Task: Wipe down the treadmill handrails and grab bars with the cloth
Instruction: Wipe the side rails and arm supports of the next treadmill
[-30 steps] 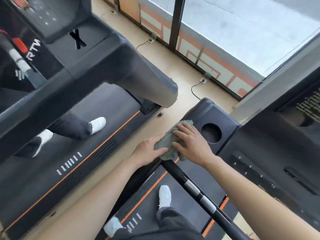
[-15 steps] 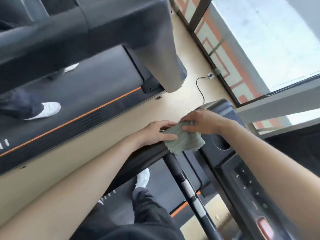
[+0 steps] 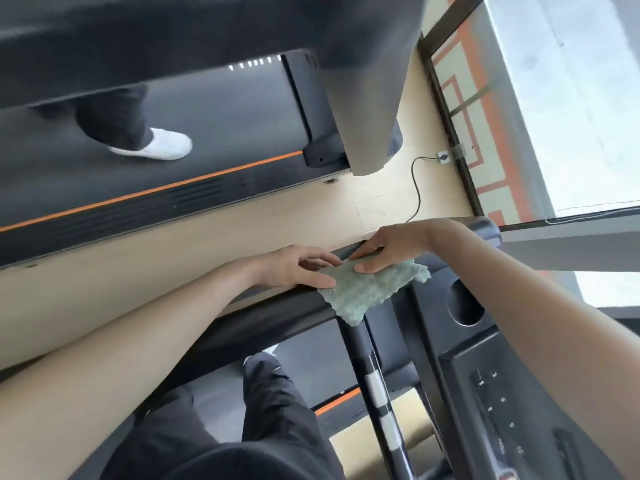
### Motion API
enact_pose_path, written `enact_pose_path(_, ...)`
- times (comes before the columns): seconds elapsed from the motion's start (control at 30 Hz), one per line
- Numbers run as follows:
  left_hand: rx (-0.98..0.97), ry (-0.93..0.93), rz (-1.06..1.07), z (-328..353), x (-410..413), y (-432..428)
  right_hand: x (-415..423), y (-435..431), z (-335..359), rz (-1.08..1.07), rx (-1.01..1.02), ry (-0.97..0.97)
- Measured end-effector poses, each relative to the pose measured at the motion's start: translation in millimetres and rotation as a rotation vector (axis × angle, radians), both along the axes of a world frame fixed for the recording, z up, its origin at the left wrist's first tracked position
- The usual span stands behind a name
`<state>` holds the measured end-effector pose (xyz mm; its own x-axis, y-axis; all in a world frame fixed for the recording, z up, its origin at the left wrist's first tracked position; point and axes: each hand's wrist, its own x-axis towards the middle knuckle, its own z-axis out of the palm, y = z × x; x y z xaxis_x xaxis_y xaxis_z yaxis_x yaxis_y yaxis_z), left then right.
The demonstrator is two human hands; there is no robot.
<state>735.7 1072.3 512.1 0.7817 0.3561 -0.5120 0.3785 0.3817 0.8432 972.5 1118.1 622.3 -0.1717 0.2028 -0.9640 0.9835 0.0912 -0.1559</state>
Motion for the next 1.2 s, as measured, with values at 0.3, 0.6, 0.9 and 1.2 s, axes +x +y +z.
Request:
enact_pose_path(0.3,-0.018,0.055,0.024,10.2,-60.7,-24.8,-50.4,-15.3,-10.8,0.081,-0.08,0.138)
enact_pose_path(0.6,0.034,0.124,0.004,18.0,-125.3,-45.6,-112.1,-30.3,-21.6,0.082,-0.103,0.161)
enact_pose_path(0.9,0.055,0.214,0.05,19.4,-213.2,-80.0,-193.5,-54.5,-31.6,0.117,-0.088,0.261)
enact_pose_path(1.2,0.12,0.289,0.047,31.5,-293.8,-110.5,-270.6,-76.8,-38.4,0.129,-0.116,0.368)
